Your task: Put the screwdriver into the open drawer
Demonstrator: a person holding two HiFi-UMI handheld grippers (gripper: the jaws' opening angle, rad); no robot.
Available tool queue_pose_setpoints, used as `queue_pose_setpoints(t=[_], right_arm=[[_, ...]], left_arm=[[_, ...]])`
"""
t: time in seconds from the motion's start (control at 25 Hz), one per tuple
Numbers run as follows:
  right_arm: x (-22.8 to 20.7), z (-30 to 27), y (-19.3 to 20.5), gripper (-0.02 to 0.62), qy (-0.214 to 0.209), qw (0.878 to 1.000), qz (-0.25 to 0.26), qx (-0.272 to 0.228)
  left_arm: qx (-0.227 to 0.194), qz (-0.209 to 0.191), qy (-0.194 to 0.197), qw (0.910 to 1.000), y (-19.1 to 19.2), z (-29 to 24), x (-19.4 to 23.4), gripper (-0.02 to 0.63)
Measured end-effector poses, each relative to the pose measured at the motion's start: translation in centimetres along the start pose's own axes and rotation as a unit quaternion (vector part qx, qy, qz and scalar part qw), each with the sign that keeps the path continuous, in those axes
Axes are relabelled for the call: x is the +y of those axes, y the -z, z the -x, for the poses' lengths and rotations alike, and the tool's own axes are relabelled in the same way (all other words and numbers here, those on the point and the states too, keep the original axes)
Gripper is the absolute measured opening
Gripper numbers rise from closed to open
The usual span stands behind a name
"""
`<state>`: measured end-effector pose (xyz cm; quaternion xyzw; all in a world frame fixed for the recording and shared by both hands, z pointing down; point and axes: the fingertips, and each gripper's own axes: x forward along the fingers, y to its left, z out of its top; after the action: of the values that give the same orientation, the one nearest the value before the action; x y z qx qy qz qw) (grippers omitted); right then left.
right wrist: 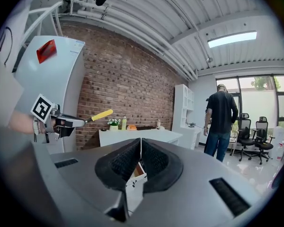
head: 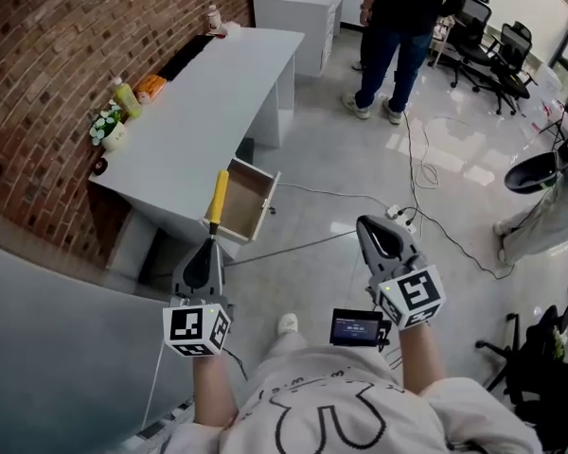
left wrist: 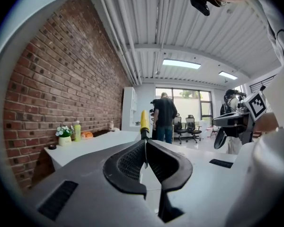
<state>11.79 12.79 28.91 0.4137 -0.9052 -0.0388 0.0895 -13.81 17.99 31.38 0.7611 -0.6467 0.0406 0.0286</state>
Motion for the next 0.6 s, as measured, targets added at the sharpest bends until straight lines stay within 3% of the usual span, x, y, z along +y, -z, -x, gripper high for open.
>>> queue_pose_setpoints(t=[0.28,0.6], right_arm=[[-0.5,-5.3,-0.8,0.021,0.024,1.0,0.002,0.011],[-1.3,-8.0,0.4,0.021,0.03,0.999,0.004,0.034]], left_arm=[[0.006,0.004,0.026,0.9996,0.2,-5.2,4.2,0.023],[0.024,0.02,0.039,0.9988,2.2,-8.7,6.0,0.023]])
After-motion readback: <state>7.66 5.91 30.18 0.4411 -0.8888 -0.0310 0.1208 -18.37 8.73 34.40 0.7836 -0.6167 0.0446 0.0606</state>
